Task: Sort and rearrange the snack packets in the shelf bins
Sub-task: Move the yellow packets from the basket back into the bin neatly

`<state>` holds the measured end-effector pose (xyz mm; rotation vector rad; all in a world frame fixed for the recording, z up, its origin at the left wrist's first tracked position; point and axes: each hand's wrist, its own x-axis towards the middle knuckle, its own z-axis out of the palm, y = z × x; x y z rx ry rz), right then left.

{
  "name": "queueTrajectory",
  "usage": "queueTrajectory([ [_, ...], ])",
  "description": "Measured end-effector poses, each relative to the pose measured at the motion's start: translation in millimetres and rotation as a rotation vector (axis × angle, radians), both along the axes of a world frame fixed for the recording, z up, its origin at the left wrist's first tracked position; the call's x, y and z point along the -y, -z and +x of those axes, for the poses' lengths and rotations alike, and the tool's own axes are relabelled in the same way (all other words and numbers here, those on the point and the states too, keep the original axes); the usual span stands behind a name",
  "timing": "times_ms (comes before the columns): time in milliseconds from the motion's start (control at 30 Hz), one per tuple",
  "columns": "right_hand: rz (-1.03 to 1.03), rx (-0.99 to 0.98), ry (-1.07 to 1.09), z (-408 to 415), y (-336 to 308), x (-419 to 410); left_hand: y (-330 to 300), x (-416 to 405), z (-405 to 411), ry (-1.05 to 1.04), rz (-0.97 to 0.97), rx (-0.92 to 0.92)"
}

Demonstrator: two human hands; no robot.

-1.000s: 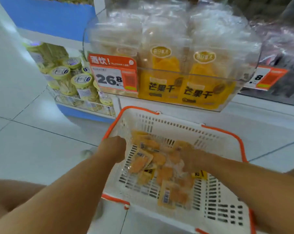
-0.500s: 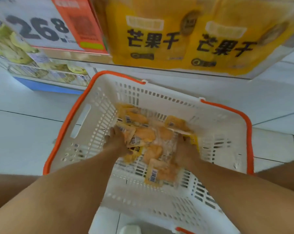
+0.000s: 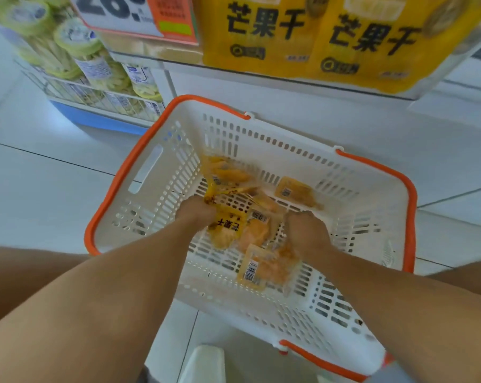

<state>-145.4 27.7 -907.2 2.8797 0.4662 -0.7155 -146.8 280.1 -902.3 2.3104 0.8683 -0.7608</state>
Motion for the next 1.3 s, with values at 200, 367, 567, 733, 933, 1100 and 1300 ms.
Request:
queueTrajectory([
  [200,0.819,-0.355,0.622,43,-36,-4,-34,1,21,-0.392,-0.739,0.048],
  [367,1.033,-0.578,0.828,58,-77,5,-22,8,29,-0.446,-0.573,0.166],
  [567,0.807,-0.757,0.504,62,-101,-7,-28,9,24,-0.277,-0.688,0.093],
  [733,0.897,-0.310,0.623,64,-75,-20,-32,17,20,-0.227,-0.760,0.007],
  [933,0.999,-0.149,1.249,61,-34,-30,-33,20,14,-0.509,-1.053,0.016],
  [1100,1.196,-0.630,1.524,26,-39,-54,-29,30,13,-0.608,-1.045,0.083],
  [1300,1.331,-0.700,1.499,17,-29,-56,-22,34,10,-0.597,-1.009,0.144],
])
